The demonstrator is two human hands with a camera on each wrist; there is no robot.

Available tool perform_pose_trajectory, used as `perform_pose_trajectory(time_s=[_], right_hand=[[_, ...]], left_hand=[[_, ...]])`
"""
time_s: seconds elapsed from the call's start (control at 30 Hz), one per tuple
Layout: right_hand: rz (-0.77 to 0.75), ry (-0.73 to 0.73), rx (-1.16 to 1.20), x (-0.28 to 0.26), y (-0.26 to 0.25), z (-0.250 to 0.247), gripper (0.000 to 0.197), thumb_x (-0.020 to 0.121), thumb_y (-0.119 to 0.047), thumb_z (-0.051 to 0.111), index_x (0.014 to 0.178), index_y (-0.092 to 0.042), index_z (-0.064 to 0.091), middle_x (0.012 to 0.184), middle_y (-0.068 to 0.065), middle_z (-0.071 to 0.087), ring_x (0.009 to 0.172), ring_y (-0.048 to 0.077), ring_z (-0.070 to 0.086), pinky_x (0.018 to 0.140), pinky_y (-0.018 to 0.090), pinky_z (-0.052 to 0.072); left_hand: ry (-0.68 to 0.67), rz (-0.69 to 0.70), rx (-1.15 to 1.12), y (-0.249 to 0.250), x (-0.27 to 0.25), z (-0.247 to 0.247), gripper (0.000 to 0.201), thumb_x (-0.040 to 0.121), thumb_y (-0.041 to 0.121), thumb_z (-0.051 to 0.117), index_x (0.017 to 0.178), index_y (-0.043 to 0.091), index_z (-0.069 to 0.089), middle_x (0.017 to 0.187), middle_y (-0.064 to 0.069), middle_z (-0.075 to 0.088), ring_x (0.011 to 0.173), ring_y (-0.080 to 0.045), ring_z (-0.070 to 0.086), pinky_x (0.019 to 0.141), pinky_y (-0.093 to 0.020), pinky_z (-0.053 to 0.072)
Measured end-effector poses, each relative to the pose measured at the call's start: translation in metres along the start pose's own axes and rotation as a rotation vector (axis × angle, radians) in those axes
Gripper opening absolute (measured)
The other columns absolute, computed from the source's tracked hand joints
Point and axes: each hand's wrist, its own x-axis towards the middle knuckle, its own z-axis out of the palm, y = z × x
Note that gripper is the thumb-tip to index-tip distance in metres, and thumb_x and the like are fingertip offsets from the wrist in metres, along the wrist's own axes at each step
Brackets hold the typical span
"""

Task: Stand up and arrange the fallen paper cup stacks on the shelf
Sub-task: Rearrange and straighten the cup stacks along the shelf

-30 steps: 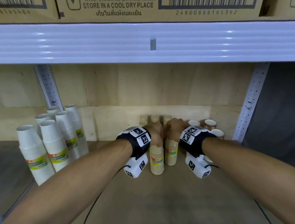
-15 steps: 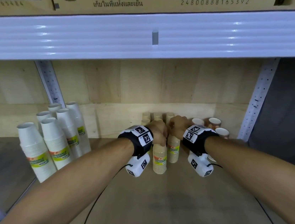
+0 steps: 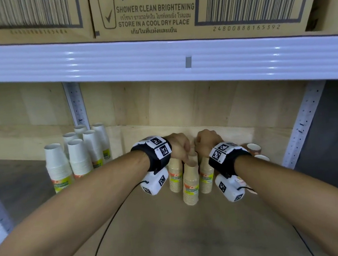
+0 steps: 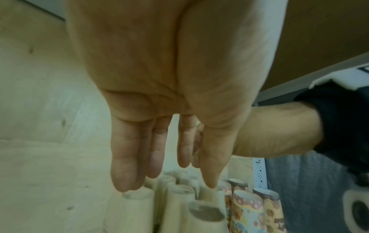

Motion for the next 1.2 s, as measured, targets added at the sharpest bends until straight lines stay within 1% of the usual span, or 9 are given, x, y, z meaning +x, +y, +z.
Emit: perform_pose_trajectory(time_s=[0.1,0.27,0.4,0.63,0.73,0.8,0.93,1.07,1.2], right_hand=[[-0.046,0.011,0.005,-0.002,-0.020,-0.008,0.031,0.085,-0.023,0.058,0.114,-0.012,0.061,0.116,0.009,0.060,0.101,0.028,0.061,0.075,0.029,0.048],[-0.205,0.029,0.040,-0.008,-0.064,-0.016,0.034,0.084,-0.026,0.059,0.116,-0.014,0.061,0.123,0.007,0.057,0.109,0.026,0.057,0.079,0.027,0.044],[-0.301,0.027,0.054,-0.015,-0.111,-0.020,0.034,0.084,-0.025,0.059,0.115,-0.013,0.063,0.116,0.007,0.062,0.100,0.026,0.062,0.078,0.030,0.051],[-0.469,0.020,0.097,-0.034,-0.190,-0.013,0.024,0.084,-0.020,0.057,0.104,-0.010,0.065,0.102,0.009,0.065,0.086,0.028,0.064,0.077,0.035,0.057],[-0.545,0.017,0.130,-0.044,-0.218,-0.006,0.025,0.085,-0.023,0.059,0.105,-0.012,0.066,0.107,0.010,0.066,0.091,0.030,0.064,0.076,0.032,0.054],[-0.576,0.012,0.145,-0.050,-0.235,-0.001,0.025,0.086,-0.024,0.059,0.107,-0.012,0.067,0.111,0.010,0.066,0.094,0.031,0.064,0.077,0.033,0.054],[-0.622,-0.003,0.187,-0.059,-0.261,0.008,0.027,0.088,-0.028,0.060,0.110,-0.014,0.066,0.113,0.011,0.066,0.095,0.031,0.064,0.073,0.031,0.051],[-0.644,-0.009,0.215,-0.063,-0.280,0.020,0.022,0.087,-0.027,0.060,0.103,-0.013,0.067,0.114,0.011,0.067,0.095,0.031,0.065,0.077,0.032,0.055],[-0.640,-0.027,0.193,-0.064,-0.290,0.031,0.030,0.088,-0.028,0.060,0.114,-0.013,0.064,0.117,0.011,0.065,0.098,0.031,0.064,0.080,0.034,0.055]], left_hand=[[0.033,-0.035,-0.006,-0.011,-0.014,-0.018,0.037,0.080,0.030,0.077,0.114,0.021,0.067,0.113,0.003,0.058,0.099,-0.017,0.055,0.076,-0.025,0.046],[0.096,-0.129,0.000,-0.033,-0.047,-0.056,0.040,0.079,0.034,0.078,0.116,0.027,0.062,0.106,0.004,0.053,0.095,-0.019,0.059,0.072,-0.028,0.053],[0.155,-0.201,0.010,-0.058,-0.080,-0.088,0.041,0.080,0.034,0.078,0.117,0.026,0.062,0.105,-0.001,0.060,0.097,-0.023,0.063,0.074,-0.030,0.054],[0.281,-0.349,0.032,-0.114,-0.147,-0.126,0.039,0.080,0.035,0.078,0.114,0.025,0.063,0.089,0.007,0.054,0.073,-0.015,0.058,0.061,-0.026,0.050],[0.323,-0.416,0.024,-0.139,-0.172,-0.129,0.035,0.080,0.034,0.078,0.111,0.024,0.066,0.103,0.005,0.053,0.083,-0.018,0.061,0.065,-0.029,0.055],[0.353,-0.452,0.022,-0.153,-0.186,-0.126,0.031,0.083,0.031,0.075,0.112,0.023,0.066,0.101,0.007,0.049,0.078,-0.013,0.057,0.061,-0.024,0.051],[0.402,-0.494,0.034,-0.179,-0.204,-0.117,0.031,0.087,0.029,0.071,0.116,0.021,0.065,0.106,0.004,0.048,0.094,-0.017,0.050,0.079,-0.027,0.043],[0.396,-0.539,0.003,-0.199,-0.210,-0.106,0.031,0.085,0.030,0.072,0.115,0.022,0.065,0.105,0.003,0.050,0.094,-0.018,0.052,0.078,-0.029,0.044],[0.375,-0.563,-0.010,-0.210,-0.211,-0.094,0.036,0.087,0.035,0.070,0.121,0.024,0.062,0.119,0.001,0.051,0.097,-0.018,0.050,0.081,-0.029,0.043]])
